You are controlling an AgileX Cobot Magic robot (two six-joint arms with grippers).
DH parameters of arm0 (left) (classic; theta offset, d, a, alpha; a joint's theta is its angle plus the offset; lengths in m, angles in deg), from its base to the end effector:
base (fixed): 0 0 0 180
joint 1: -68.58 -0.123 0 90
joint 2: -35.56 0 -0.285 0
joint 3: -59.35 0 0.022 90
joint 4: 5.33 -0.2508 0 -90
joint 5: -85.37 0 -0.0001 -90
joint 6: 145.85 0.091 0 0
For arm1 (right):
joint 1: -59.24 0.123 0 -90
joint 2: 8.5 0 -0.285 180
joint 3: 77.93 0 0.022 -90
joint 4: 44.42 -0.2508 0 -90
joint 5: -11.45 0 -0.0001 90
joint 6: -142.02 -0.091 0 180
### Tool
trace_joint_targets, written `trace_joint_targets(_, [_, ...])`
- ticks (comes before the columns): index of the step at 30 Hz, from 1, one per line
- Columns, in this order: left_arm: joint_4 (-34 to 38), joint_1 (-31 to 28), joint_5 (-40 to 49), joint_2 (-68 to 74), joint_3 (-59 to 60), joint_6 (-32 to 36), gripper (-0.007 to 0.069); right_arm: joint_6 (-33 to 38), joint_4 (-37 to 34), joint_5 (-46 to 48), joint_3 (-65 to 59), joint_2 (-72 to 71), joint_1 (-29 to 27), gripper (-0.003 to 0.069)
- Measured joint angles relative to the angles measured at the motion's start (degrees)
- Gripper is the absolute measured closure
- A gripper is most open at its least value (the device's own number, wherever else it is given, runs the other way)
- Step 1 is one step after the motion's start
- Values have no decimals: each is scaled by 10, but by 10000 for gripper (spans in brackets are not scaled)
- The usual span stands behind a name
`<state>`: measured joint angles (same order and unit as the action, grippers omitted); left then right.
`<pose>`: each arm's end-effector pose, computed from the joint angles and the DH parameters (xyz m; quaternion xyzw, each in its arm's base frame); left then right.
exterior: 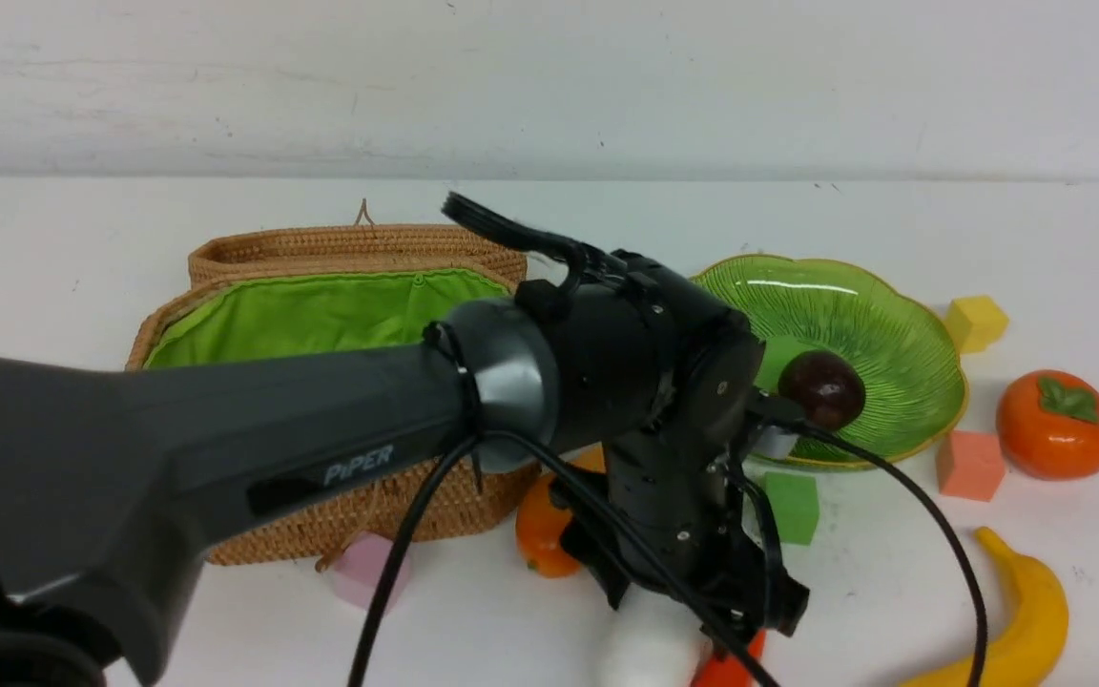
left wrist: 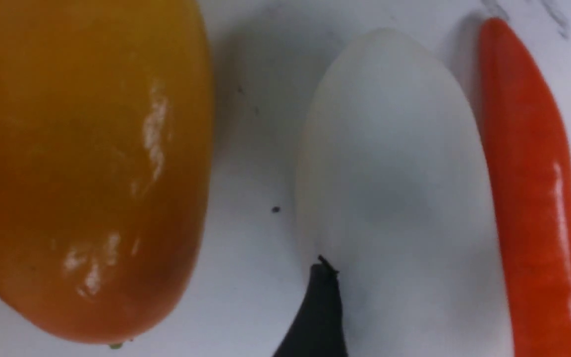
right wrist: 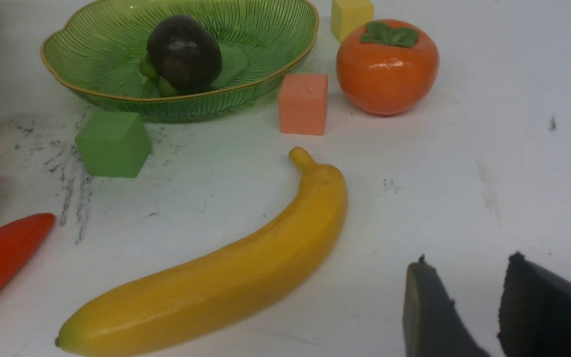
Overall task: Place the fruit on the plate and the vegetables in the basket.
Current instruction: Take a daikon with your left arm and place it on the basket on the left.
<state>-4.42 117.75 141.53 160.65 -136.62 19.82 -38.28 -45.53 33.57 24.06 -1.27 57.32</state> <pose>0.2809 -0.3269 0.2068 0.2935 0.9473 -0.0735 0.1052 0.0522 -0.0011 0.1744 0.0207 0.8054 -0.0001 0.5923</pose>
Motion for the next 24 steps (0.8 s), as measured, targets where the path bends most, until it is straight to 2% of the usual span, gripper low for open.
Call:
trace_joint_targets(4, [-5, 0, -7, 10, 0, -6, 22, 0, 0, 0, 0, 0, 0, 416])
trace_joint_targets(9, [-9, 0, -7, 18, 0, -8, 109, 0, 0, 0, 0, 0, 0, 416])
trace_joint_targets(12, [-17, 0, -3, 18, 0, -8, 119, 0, 0, 0, 0, 0, 0, 416])
trace_joint_targets(16, [-40, 0, 36, 19, -10, -8, 126, 0, 0, 0, 0, 0, 0, 416])
trace_joint_targets(19, [-50, 0, 74, 21, -33, -8, 184, 0, 0, 0, 0, 0, 0, 416])
trace_joint_targets(20, [-52, 0, 86, 21, -42, -8, 235, 0, 0, 0, 0, 0, 0, 416])
trace_joint_targets(21, [-53, 0, 97, 16, -50, -7, 368, 0, 0, 0, 0, 0, 0, 416])
trace_joint_targets(22, [-53, 0, 100, 12, -54, -6, 440, 0, 0, 0, 0, 0, 0, 416])
trace_joint_targets(23, [-54, 0, 104, 4, -58, -3, 546, 0, 0, 0, 0, 0, 0, 416])
trace_joint_targets(24, [-57, 0, 106, -5, -60, 0, 582, 0, 0, 0, 0, 0, 0, 416])
